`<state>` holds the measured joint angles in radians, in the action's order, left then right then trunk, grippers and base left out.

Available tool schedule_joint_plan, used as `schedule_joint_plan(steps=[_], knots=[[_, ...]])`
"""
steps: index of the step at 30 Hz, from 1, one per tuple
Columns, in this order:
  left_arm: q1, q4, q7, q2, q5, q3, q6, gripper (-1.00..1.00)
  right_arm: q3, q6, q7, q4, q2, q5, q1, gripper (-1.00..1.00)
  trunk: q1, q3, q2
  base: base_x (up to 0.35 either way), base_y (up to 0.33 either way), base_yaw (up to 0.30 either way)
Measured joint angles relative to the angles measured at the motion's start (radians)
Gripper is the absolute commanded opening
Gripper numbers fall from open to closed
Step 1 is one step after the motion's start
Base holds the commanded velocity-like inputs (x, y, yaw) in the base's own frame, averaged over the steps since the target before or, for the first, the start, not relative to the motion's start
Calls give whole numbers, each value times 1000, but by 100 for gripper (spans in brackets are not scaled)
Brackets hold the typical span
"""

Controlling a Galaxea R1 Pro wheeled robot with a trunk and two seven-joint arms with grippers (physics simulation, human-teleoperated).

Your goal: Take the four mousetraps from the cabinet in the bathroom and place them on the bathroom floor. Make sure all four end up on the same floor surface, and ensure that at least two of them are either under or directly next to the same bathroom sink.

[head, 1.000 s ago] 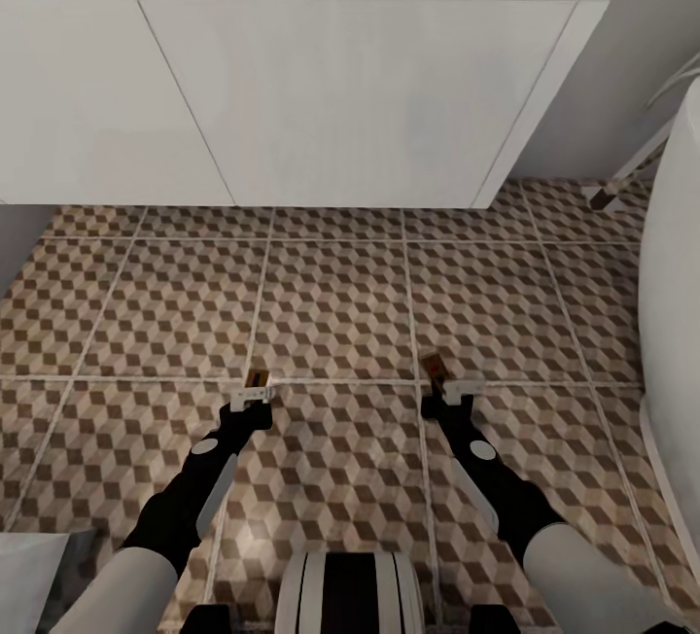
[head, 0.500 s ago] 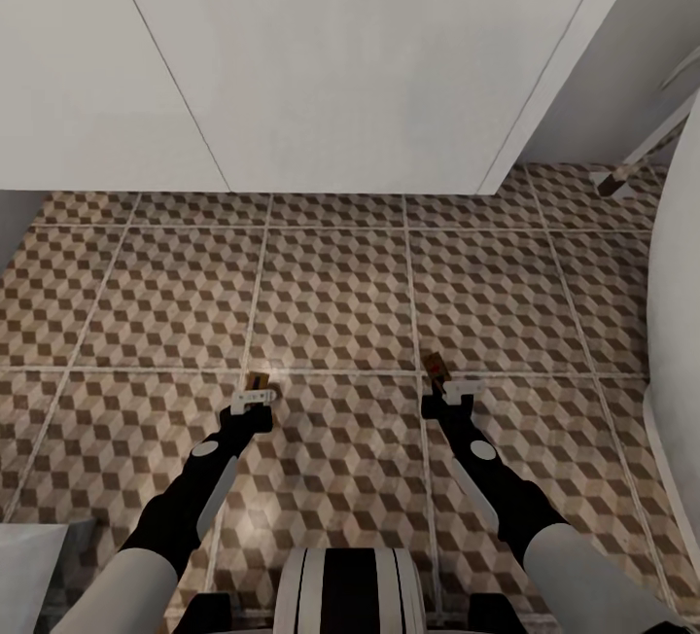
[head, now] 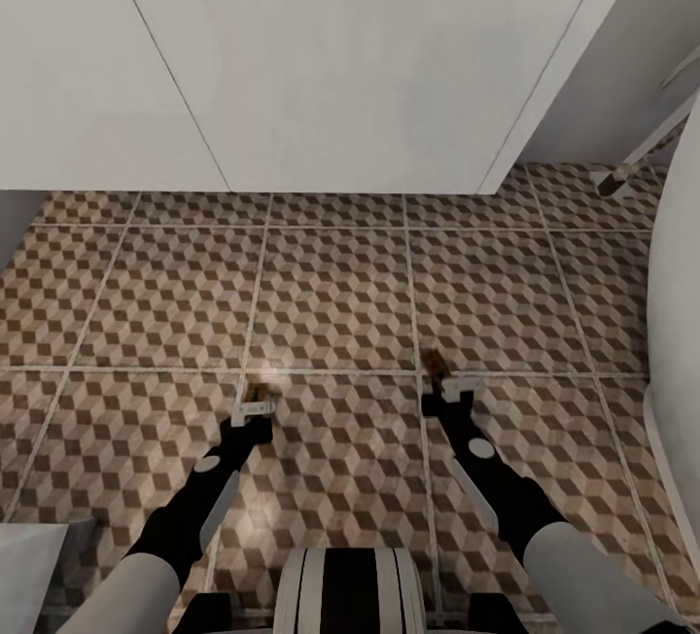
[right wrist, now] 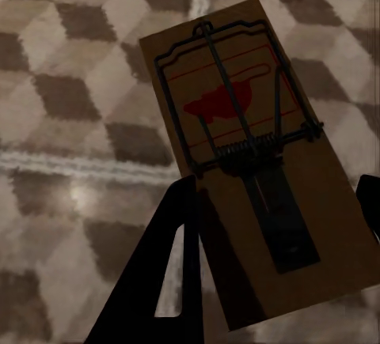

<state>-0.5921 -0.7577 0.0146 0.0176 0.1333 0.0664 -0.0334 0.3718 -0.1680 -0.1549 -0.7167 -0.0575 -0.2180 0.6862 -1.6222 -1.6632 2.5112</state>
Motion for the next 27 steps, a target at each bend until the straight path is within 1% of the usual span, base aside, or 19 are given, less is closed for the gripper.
schedule_joint_plan(steps=[2,5,7,11,14,17,23,27], knots=[[0,-26,-1,-1,0,3,26,-100,0,-5,-13,-12,1,18,0,-100,0,0,0,0,0,0],[0,-93,1,-2,0,5,34,-100,2,-18,-23,-49,1,40,0,-100,0,0,0,0,0,0],[0,-113,1,-4,1,5,35,-100,3,-35,-31,-83,1,46,0,-100,0,0,0,0,0,0],[0,-117,0,-5,0,5,38,-100,3,-83,-47,-114,-2,49,0,-100,0,0,0,0,0,0],[0,-111,0,-5,1,5,38,-100,3,-102,-55,-120,-2,49,0,-100,0,0,0,0,0,0],[0,-106,0,-5,0,5,38,-100,4,-108,-63,-122,-1,49,0,-100,0,0,0,0,0,0],[0,-103,0,-6,1,6,38,-100,5,-109,-102,-123,0,48,0,-100,0,0,0,0,0,0],[0,-103,0,-6,1,7,38,-100,3,-109,-109,-123,-1,48,0,-100,0,0,0,0,0,0]])
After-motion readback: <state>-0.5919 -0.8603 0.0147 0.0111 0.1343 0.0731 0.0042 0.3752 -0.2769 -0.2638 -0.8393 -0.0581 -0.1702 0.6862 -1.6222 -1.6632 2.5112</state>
